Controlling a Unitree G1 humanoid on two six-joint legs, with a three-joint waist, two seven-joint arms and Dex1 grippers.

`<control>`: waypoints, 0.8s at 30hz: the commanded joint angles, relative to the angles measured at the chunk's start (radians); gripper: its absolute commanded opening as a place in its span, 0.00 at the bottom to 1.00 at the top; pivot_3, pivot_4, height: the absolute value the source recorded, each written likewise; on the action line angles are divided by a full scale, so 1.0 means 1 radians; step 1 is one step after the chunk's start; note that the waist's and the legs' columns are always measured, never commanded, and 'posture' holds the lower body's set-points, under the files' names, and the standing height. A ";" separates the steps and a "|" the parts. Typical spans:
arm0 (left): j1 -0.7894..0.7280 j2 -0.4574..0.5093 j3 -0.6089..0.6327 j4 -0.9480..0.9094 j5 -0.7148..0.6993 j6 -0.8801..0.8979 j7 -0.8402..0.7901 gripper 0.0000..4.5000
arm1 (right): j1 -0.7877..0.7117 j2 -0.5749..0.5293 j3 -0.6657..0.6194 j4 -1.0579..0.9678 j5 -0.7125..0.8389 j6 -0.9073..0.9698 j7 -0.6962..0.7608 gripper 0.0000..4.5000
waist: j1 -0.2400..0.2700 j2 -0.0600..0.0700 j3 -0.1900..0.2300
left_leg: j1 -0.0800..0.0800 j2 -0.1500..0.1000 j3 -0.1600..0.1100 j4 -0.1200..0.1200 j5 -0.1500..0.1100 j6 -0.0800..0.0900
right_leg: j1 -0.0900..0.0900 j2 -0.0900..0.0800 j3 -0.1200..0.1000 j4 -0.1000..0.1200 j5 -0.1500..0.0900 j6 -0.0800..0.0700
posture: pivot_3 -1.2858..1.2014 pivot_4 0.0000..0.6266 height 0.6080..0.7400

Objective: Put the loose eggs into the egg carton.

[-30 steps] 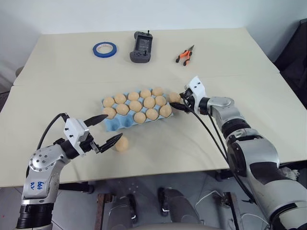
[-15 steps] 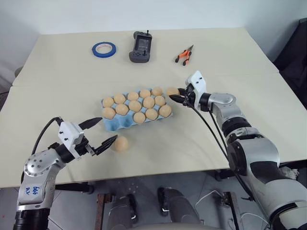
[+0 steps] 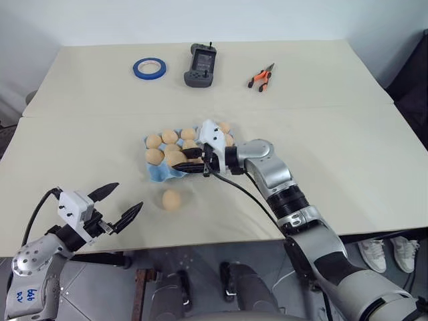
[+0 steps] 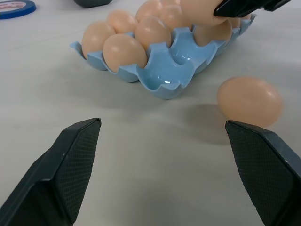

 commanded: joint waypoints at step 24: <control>0.037 0.069 0.050 -0.041 -0.032 -0.008 -0.063 1.00 | 0.445 -0.458 -0.303 -0.393 0.325 -0.196 0.163 0.99 | 0.013 -0.001 0.000 | 0.001 0.000 0.000 -0.003 -0.001 0.000 | 0.001 0.004 0.000 -0.006 0.001 0.004 | 0.52 0.24 1.00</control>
